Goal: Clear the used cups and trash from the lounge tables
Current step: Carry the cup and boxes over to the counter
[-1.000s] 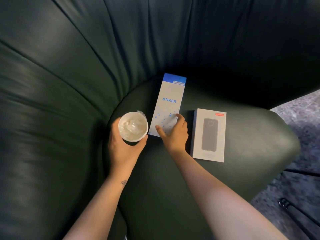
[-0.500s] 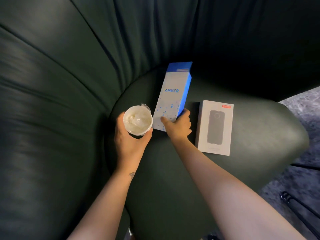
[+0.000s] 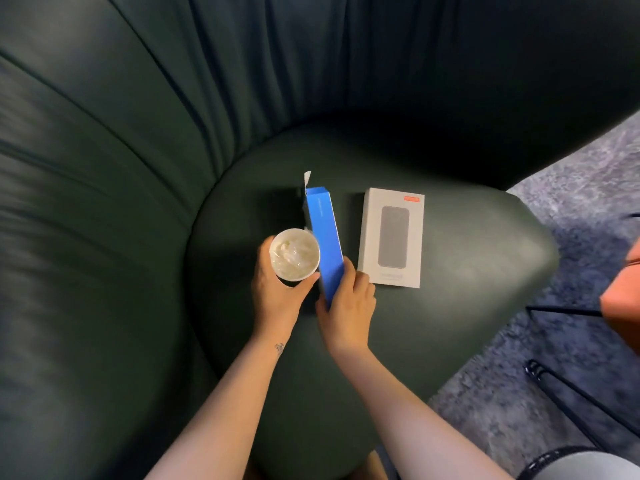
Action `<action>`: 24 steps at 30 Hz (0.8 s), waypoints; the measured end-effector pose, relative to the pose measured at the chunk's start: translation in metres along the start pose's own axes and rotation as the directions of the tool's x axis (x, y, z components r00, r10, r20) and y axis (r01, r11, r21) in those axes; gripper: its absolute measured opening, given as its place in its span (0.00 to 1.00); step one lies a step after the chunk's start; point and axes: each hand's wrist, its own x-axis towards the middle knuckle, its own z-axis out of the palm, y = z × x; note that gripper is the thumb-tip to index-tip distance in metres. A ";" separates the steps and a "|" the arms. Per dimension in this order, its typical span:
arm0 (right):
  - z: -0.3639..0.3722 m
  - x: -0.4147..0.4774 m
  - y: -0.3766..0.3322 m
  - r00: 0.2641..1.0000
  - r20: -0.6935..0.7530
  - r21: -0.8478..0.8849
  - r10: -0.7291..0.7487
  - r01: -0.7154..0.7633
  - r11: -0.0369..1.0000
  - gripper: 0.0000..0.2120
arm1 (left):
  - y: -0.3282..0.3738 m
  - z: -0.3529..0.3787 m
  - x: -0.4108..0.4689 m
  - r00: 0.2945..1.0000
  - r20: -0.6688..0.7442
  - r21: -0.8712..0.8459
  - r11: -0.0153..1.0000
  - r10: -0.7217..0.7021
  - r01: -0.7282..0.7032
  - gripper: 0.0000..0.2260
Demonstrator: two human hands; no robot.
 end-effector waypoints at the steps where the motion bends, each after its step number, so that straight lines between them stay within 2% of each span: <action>1: 0.003 -0.002 0.003 1.000 0.017 0.002 0.002 -0.002 1.000 0.34 | -0.004 0.002 -0.003 1.000 -0.001 0.000 1.000 -0.008 0.008 0.32; 4: 0.004 -0.007 0.013 0.998 0.029 0.041 -0.057 0.056 0.998 0.38 | -0.014 0.004 -0.008 1.000 -0.003 0.012 1.000 -0.029 0.029 0.33; 7: -0.010 -0.005 0.020 0.990 -0.109 0.194 -0.086 0.106 0.975 0.30 | -0.017 0.004 -0.011 0.999 -0.009 0.011 0.999 -0.037 0.037 0.34; 9: -0.020 0.011 0.028 0.958 -0.285 0.230 0.035 0.033 0.973 0.25 | -0.016 0.004 -0.011 0.999 -0.009 -0.006 0.999 -0.038 0.038 0.34; 11: -0.033 0.036 0.039 0.897 -0.362 0.243 0.255 -0.173 0.955 0.28 | -0.016 0.005 -0.010 0.999 -0.003 -0.019 0.999 -0.036 0.035 0.33; 13: -0.042 0.057 0.052 0.857 -0.267 0.262 0.441 -0.375 0.889 0.38 | -0.017 0.005 -0.009 1.000 0.001 -0.019 0.999 -0.029 0.029 0.33; 16: -0.046 0.072 0.065 0.821 -0.035 0.347 0.571 -0.525 0.777 0.46 | -0.017 0.005 -0.009 1.000 0.007 -0.012 1.000 -0.020 0.020 0.33; 18: -0.043 0.075 0.067 0.802 0.029 0.366 0.597 -0.565 0.740 0.46 | -0.018 0.006 -0.009 1.000 0.010 -0.012 1.000 -0.012 0.012 0.33; 24: -0.039 0.077 0.056 0.807 0.080 0.316 0.586 -0.578 0.753 0.44 | -0.015 0.006 -0.008 1.000 0.005 -0.005 1.000 -0.005 0.005 0.33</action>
